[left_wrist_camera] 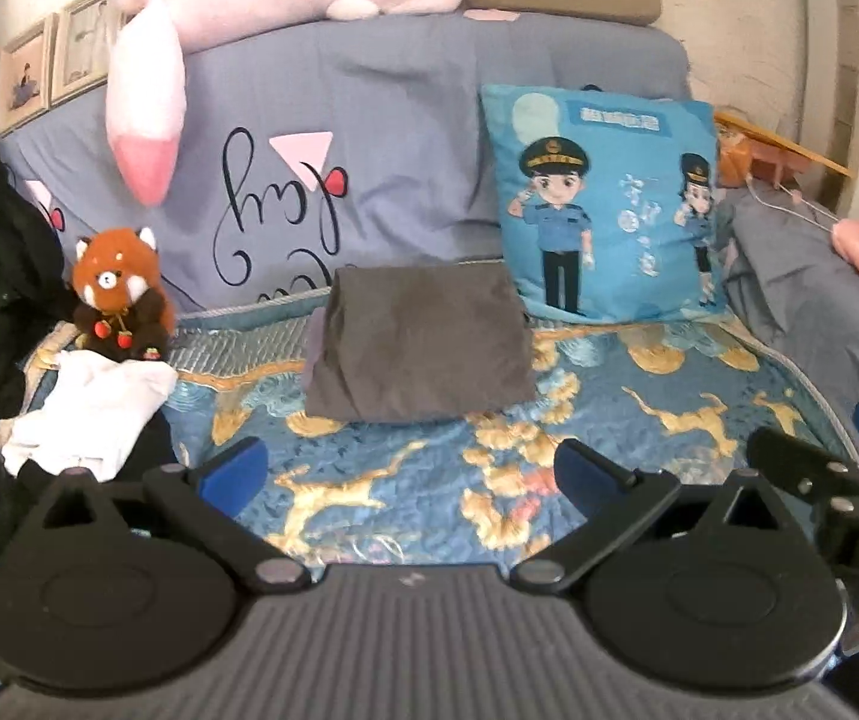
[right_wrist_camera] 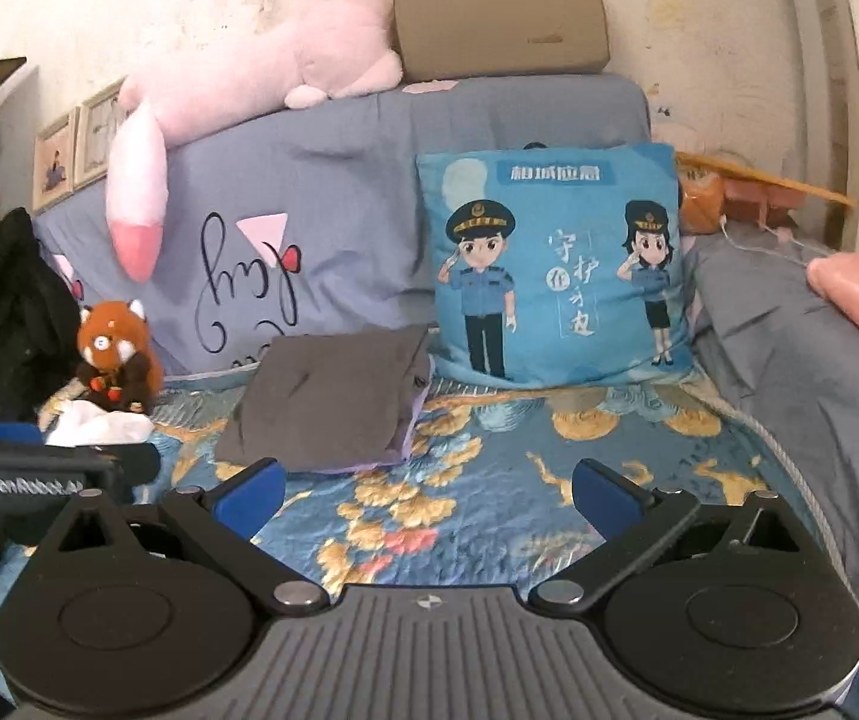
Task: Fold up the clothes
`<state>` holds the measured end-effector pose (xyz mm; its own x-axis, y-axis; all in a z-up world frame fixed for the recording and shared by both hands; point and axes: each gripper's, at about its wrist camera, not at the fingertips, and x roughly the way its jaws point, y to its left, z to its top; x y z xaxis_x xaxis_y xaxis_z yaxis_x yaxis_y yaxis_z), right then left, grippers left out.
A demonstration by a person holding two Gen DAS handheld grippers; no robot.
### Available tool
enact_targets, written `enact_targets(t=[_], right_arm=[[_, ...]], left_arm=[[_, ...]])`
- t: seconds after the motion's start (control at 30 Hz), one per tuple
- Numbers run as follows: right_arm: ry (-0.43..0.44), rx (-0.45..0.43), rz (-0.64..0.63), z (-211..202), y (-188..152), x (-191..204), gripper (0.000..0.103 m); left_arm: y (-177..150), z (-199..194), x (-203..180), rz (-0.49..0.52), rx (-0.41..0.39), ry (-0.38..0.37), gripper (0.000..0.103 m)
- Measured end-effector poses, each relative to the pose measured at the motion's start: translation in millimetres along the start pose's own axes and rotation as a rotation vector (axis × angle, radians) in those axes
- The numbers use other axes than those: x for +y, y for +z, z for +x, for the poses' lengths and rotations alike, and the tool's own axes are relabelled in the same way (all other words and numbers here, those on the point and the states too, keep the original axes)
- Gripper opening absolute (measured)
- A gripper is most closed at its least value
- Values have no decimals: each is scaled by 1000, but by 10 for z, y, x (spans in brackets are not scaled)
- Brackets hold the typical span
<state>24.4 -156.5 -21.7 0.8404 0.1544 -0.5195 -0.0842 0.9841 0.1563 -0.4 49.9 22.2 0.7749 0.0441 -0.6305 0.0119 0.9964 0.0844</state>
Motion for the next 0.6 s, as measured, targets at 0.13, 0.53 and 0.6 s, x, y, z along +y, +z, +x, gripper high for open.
enact_targets(t=[0.13, 0.53, 0.6], right_arm=[[-18, -6, 5, -165, -37, 8, 103], [-29, -17, 20, -252, -63, 21, 103], [-29, -18, 23, -263, -67, 22, 103]], left_arm=[[-104, -158, -120, 7, 12, -27, 103], [-145, -211, -122, -22, 26, -54, 103], [-148, -196, -100, -27, 29, -51, 103]])
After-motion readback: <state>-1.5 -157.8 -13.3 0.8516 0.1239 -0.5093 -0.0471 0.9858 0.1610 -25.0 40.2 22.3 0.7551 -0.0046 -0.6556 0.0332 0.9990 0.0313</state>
